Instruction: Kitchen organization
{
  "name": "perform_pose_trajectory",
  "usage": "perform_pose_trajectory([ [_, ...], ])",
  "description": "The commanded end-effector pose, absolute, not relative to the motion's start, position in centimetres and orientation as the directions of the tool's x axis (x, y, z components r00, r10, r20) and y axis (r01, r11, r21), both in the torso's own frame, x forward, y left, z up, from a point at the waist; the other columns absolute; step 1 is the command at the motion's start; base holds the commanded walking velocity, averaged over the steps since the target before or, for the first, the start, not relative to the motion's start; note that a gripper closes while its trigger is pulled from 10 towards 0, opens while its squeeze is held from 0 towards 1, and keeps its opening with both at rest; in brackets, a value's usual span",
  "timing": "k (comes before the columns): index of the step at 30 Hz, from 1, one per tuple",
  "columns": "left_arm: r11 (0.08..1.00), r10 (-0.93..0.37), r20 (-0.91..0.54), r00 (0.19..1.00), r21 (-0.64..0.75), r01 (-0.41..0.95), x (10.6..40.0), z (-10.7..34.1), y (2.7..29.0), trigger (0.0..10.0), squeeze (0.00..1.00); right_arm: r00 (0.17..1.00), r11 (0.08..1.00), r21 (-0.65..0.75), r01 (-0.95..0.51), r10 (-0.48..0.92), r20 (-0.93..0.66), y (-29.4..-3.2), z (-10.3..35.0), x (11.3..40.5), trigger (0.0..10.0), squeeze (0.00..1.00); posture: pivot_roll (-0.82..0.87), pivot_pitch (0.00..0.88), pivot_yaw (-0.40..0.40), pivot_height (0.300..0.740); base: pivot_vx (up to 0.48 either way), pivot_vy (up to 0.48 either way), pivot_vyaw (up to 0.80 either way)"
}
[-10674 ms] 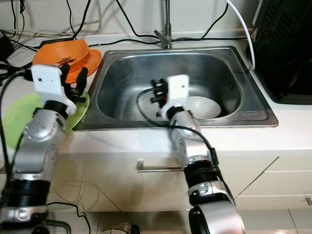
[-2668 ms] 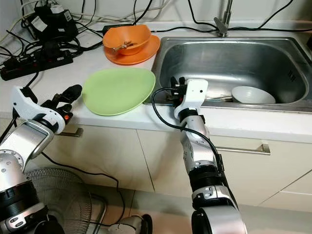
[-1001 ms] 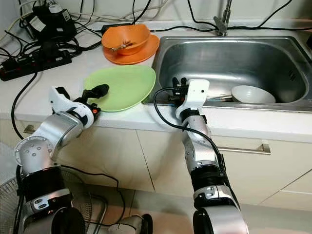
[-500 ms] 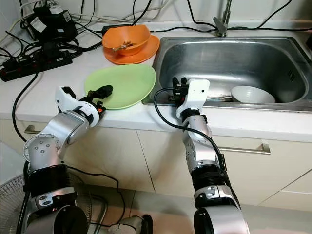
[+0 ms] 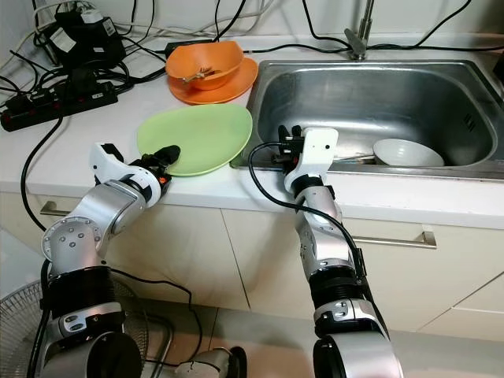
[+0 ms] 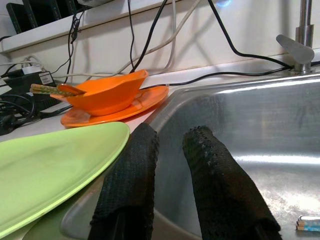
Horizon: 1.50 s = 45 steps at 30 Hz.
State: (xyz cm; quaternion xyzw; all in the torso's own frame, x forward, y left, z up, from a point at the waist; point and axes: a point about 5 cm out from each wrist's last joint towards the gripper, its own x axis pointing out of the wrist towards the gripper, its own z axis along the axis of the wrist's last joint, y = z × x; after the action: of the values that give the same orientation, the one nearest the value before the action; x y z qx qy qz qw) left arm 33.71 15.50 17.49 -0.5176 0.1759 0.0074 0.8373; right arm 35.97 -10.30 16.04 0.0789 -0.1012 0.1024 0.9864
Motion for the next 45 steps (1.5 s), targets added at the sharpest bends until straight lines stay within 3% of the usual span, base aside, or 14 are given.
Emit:
perform_pose_trajectory([
  [1, 0.475, -0.16, -0.309, 0.938, -0.857, -0.201, 33.5, 17.2, 15.9, 0.0, 0.0, 0.953, 0.963, 0.126, -0.24, 0.209, 0.221, -9.9, 16.3, 35.9, 10.0, 0.0, 0.15, 0.029, 0.131, 0.74, 0.0, 0.0, 0.0],
  [36, 0.469, -0.137, -0.316, 0.939, -0.856, -0.219, 32.5, 16.6, 16.5, 0.0, 0.0, 0.951, 0.958, 0.125, -0.258, 0.229, 0.209, -9.4, 15.9, 35.7, 10.0, 0.0, 0.16, 0.031, 0.131, 0.74, 0.0, 0.0, 0.0],
  [38, 0.516, -0.14, -0.32, 0.937, -0.831, -0.207, 31.8, 16.0, 16.6, 0.0, 0.0, 0.951, 0.958, 0.125, -0.257, 0.228, 0.209, -9.5, 15.9, 35.7, 10.0, 0.0, 0.16, 0.031, 0.131, 0.74, 0.0, 0.0, 0.0],
  [45, 0.538, -0.106, -0.332, 0.937, -0.812, -0.227, 30.7, 14.6, 17.3, 0.0, 0.0, 0.95, 0.957, 0.125, -0.263, 0.234, 0.209, -9.3, 15.9, 35.8, 10.0, 0.0, 0.17, 0.025, 0.128, 0.74, 0.0, 0.0, 0.0],
])
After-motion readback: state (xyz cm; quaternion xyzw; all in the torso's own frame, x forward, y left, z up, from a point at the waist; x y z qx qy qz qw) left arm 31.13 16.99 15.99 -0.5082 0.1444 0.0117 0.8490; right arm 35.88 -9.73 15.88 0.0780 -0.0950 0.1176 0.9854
